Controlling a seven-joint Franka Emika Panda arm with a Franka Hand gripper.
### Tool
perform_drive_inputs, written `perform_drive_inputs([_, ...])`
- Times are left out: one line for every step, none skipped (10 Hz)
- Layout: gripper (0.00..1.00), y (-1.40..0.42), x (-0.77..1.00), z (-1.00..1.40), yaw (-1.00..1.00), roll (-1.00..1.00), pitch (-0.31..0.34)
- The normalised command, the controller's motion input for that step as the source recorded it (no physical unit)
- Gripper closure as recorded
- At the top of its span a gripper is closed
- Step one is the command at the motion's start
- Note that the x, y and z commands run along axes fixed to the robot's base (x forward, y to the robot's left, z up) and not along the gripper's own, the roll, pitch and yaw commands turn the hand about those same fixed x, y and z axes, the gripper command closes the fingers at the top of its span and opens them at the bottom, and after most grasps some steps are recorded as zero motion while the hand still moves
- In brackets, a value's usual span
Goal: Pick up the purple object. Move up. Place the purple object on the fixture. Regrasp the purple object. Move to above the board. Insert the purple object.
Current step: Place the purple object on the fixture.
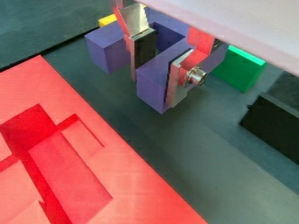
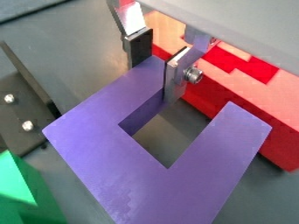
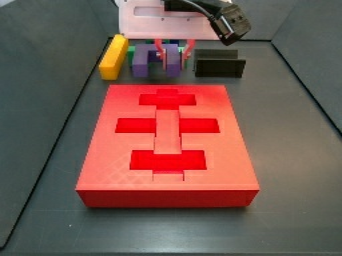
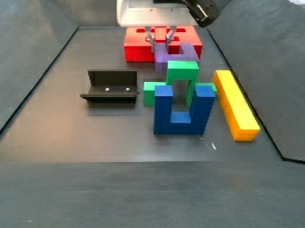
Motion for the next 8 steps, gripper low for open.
perform_drive_inputs([1.0, -0.02, 0.88, 0.41, -0.01, -0.33, 0.08])
perform_drive_inputs([1.0, -0.23, 1.0, 0.38, 0.0, -0.08, 0.18])
perform_drive_inputs([1.0, -0.23, 1.0, 0.35, 0.0, 0.0, 0.243])
perform_drive_inputs([1.0, -0.2, 1.0, 0.34, 0.0, 0.0, 0.274])
perform_drive_inputs([1.0, -0.2, 1.0, 0.33, 0.0, 0.0, 0.271])
perform_drive_inputs([1.0, -0.13, 1.0, 0.27, 0.0, 0.0, 0.2])
perform_drive_inputs([1.0, -0.03, 1.0, 0.08, 0.0, -0.03, 0.114])
perform_drive_inputs([1.0, 0.0, 1.0, 0.0, 0.0, 0.0, 0.031])
